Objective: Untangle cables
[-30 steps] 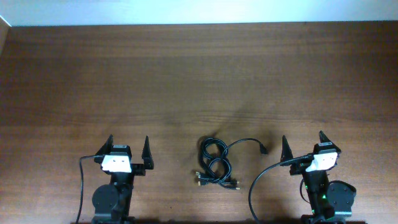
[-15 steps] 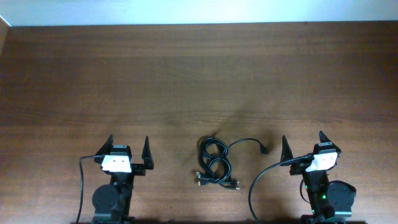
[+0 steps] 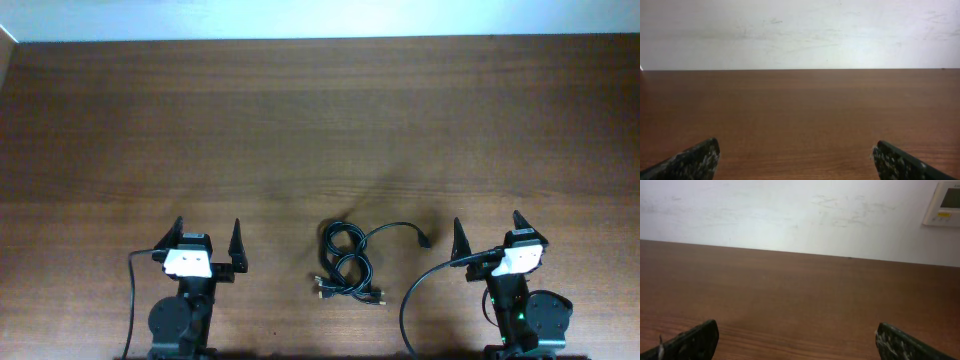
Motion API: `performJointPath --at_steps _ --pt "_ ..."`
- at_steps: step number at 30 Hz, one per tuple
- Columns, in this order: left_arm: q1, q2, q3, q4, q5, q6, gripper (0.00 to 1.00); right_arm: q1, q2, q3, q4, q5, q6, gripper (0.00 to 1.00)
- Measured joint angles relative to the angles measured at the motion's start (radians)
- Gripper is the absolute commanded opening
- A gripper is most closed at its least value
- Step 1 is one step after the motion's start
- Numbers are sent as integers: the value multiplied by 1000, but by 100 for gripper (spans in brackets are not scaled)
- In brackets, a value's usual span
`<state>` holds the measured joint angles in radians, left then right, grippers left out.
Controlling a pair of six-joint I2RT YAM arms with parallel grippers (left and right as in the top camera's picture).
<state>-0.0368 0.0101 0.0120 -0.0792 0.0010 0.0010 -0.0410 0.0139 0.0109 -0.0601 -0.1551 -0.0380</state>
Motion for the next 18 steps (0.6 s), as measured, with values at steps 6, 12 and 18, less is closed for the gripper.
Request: performJointPath --at_steps 6,12,18 --pt "0 0 0 5 26 0 99 0 0 0 0 0 0 99" --pt "0 1 22 -42 30 0 99 0 0 0 0 0 0 99" --pt "0 3 70 -121 34 0 99 0 0 0 0 0 -1 99"
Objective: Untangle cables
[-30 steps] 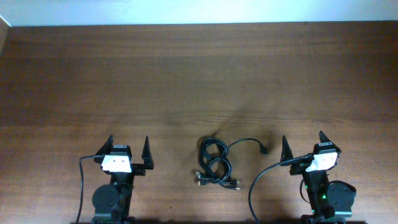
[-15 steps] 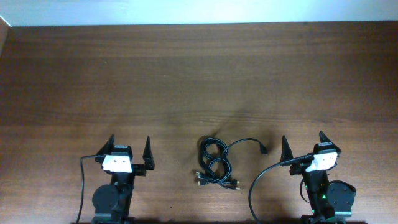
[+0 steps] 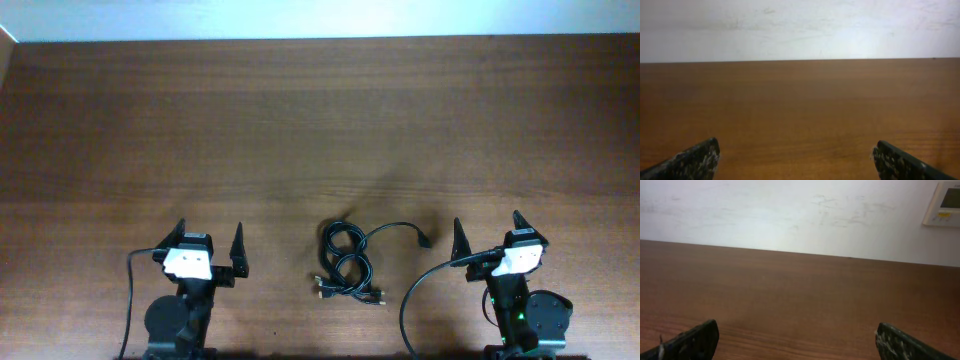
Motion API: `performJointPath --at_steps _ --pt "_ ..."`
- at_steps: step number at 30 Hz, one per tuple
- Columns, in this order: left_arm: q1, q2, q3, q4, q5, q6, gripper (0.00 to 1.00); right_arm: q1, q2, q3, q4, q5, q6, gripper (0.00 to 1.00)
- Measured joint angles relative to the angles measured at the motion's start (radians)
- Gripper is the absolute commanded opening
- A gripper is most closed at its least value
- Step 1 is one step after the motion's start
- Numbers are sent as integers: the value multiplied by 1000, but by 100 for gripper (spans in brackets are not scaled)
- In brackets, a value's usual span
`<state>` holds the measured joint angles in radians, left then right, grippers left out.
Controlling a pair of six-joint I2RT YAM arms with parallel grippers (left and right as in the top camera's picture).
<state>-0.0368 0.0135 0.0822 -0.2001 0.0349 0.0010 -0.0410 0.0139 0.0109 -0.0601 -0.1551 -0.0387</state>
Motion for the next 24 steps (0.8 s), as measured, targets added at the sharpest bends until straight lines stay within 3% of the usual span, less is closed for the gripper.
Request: performJointPath --at_steps 5,16,24 --pt "0 101 42 6 10 0 99 0 0 0 0 0 0 99" --pt "0 603 257 3 84 0 99 0 -3 0 0 0 1 99" --pt "-51 811 377 -50 112 11 99 0 -3 0 0 0 0 99"
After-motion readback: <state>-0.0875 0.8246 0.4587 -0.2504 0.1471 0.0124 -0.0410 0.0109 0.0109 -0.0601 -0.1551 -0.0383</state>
